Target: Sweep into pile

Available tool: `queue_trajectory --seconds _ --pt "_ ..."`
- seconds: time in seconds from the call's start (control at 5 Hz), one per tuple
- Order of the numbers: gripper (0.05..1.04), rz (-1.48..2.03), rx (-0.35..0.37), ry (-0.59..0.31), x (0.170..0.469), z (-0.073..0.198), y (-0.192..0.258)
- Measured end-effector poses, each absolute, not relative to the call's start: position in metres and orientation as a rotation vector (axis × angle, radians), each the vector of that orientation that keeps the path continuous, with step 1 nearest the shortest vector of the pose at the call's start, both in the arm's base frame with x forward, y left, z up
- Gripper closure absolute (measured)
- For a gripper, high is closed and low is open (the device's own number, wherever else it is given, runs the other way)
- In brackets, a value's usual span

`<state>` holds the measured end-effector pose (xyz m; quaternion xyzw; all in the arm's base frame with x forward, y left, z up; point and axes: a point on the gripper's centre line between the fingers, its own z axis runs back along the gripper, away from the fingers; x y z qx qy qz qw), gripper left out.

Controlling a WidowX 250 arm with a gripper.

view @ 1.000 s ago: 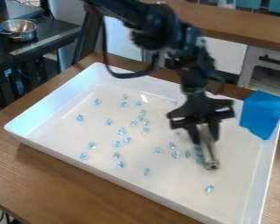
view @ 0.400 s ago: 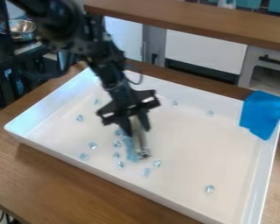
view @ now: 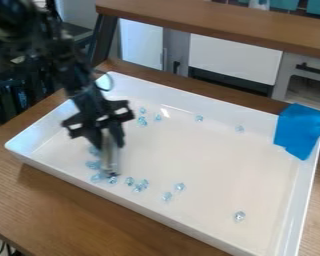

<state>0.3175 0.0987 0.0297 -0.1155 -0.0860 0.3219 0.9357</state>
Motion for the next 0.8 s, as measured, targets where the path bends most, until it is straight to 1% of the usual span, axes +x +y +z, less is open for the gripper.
queue_trajectory --seconds 0.2,0.4,0.6,0.8 --pt "0.700 0.661 -0.231 -0.164 0.301 0.031 0.126" --pt "0.700 0.696 -0.210 -0.161 0.290 0.033 0.142" --pt "0.700 0.738 -0.255 -0.133 0.293 0.039 0.137" --pt "0.700 0.779 -0.317 -0.129 0.307 0.056 0.113"
